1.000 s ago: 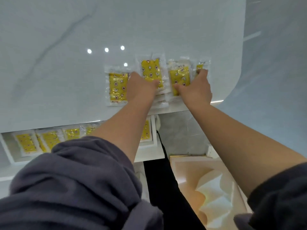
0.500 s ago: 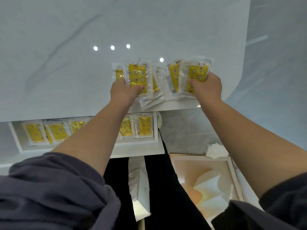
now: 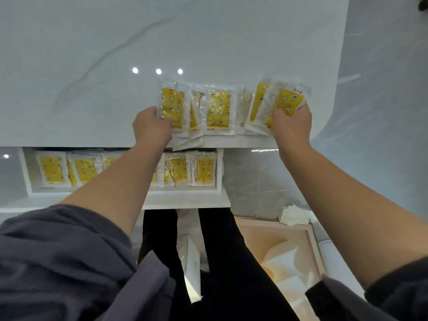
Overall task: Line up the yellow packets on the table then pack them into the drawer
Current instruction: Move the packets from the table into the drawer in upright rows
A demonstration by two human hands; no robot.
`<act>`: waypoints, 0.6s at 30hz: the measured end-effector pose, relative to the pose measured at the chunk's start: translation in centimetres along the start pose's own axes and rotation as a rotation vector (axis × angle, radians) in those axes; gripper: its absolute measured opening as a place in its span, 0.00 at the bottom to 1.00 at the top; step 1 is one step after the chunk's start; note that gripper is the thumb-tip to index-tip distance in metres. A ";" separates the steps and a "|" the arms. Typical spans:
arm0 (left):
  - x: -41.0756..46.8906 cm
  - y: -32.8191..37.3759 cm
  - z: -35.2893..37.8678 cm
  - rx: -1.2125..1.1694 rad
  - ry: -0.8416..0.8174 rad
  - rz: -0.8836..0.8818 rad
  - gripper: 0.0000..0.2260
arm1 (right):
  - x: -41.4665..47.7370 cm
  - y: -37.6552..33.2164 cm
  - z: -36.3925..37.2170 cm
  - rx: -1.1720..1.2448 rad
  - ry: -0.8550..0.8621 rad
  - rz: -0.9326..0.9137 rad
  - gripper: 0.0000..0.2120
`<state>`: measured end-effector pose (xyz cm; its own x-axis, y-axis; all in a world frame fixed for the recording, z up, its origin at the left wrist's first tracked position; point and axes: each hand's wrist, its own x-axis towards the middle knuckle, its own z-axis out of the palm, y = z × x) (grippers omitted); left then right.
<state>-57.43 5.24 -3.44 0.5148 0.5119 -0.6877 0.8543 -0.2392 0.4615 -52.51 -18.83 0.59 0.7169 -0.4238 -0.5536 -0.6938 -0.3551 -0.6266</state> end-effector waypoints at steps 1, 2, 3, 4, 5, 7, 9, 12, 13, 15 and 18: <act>0.2 -0.3 -0.1 0.033 0.021 0.023 0.09 | -0.3 0.2 0.6 -0.003 -0.026 0.005 0.10; 0.2 -0.6 -0.3 0.058 0.044 0.029 0.10 | -0.6 0.5 1.3 -0.006 -0.056 0.018 0.10; 0.4 -0.9 -0.6 0.082 0.078 0.052 0.12 | -0.9 0.8 2.0 -0.010 -0.086 0.029 0.09; 0.6 -1.1 -0.9 0.100 0.104 0.058 0.13 | -1.4 1.1 2.7 -0.015 -0.107 0.038 0.08; 0.8 -1.3 -1.1 0.133 0.131 0.076 0.11 | -1.7 1.3 3.4 -0.014 -0.116 0.042 0.06; 1.3 -1.6 -1.6 0.155 0.130 0.095 0.04 | -2.3 1.3 4.5 0.018 -0.118 0.029 0.05; 1.9 -2.3 -2.0 0.078 0.085 0.070 0.03 | -3.0 0.9 5.4 0.058 -0.136 0.019 0.10; 2.0 -2.8 -2.0 -0.043 -0.032 -0.007 0.10 | -3.4 0.7 6.6 0.065 -0.208 0.062 0.08; 2.0 -2.9 -1.8 -0.039 -0.084 0.000 0.11 | -3.3 0.9 7.0 0.052 -0.230 0.088 0.05; 1.8 -2.9 -0.8 0.009 -0.120 0.039 0.08 | -3.3 1.2 7.6 0.021 -0.250 0.143 0.08; 1.6 -2.7 1.3 0.112 -0.038 0.052 0.05 | -3.4 1.7 8.0 0.036 -0.260 0.217 0.15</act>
<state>-58.78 5.60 -6.54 0.5588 0.4656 -0.6862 0.8282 -0.3562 0.4327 -55.58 -11.33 -3.04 0.5493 -0.2582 -0.7947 -0.8327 -0.2478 -0.4951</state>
